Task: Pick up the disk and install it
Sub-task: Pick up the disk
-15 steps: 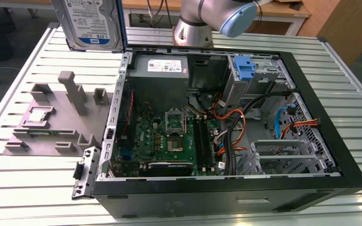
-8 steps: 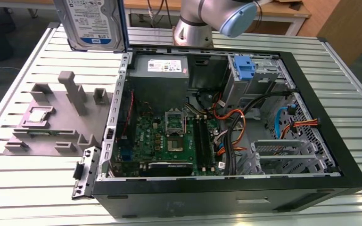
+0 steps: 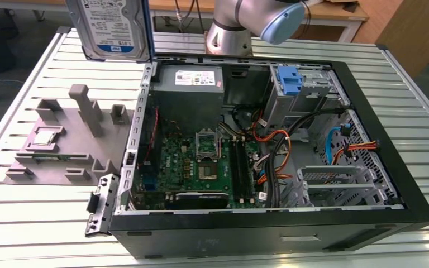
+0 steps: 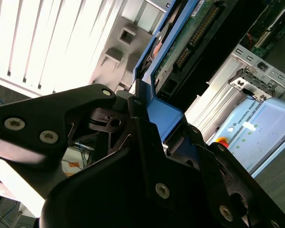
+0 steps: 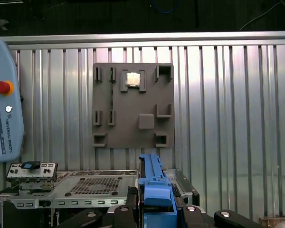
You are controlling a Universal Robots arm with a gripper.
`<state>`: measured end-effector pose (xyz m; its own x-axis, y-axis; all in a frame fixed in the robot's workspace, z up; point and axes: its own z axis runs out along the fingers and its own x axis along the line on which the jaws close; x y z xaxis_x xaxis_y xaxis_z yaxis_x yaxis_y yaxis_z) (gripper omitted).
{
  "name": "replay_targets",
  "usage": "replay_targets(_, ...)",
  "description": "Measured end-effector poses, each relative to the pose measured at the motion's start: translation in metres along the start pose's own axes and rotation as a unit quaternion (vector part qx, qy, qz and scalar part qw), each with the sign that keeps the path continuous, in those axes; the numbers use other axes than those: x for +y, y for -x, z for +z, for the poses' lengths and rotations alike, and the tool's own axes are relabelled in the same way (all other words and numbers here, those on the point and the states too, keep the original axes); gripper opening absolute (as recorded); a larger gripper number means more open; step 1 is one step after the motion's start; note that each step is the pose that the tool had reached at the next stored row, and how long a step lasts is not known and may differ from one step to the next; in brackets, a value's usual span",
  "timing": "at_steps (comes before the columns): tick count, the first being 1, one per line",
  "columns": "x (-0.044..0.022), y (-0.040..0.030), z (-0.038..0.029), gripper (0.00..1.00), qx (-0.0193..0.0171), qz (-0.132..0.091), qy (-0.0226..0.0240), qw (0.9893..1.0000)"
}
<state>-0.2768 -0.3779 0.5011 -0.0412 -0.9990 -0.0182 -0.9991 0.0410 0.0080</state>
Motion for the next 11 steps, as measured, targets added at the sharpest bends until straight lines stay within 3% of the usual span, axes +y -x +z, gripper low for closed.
replay_targets(11, -0.0015, 0.0001, 0.0, 0.37, 0.0, 0.0, 0.0, 1.0)
